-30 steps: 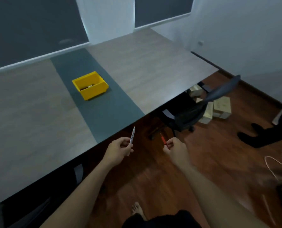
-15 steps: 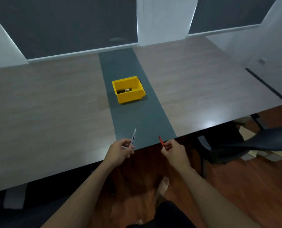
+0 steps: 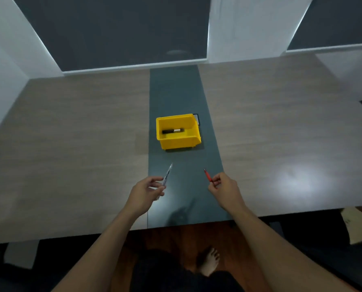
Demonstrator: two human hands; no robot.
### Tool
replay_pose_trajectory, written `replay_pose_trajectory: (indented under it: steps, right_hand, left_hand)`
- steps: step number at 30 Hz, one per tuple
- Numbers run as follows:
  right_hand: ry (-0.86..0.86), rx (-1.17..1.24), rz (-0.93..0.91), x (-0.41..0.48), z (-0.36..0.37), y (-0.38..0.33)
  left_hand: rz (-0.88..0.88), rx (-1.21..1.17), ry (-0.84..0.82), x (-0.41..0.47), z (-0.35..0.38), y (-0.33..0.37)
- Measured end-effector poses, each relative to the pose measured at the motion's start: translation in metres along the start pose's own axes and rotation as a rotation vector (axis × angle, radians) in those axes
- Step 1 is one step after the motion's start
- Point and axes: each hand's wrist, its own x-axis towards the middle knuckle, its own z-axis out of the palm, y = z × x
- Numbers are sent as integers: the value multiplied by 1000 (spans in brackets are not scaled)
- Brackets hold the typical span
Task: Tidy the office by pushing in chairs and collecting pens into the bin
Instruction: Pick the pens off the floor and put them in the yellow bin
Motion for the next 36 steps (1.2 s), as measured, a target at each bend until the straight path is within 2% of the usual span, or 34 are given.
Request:
replay_pose_trajectory:
  steps: [6, 13, 20, 26, 33, 36]
  right_hand:
    - [-55, -12, -11, 54, 10, -21]
    - [-16, -36, -46, 122, 10, -58]
    - [53, -6, -89, 203, 8, -88]
    - [-19, -64, -132, 257, 24, -112]
    - [-145, -232, -158, 300, 65, -118]
    - [-105, -287, -143, 314, 80, -128]
  left_hand:
    - [18, 13, 31, 47, -20, 17]
    - [135, 205, 29, 128, -47, 48]
    - [231, 429, -68, 207, -62, 66]
    - [359, 669, -125, 268, -50, 74]
    - [386, 759, -177, 309, -25, 71]
    - [403, 747, -167, 322, -18, 67]
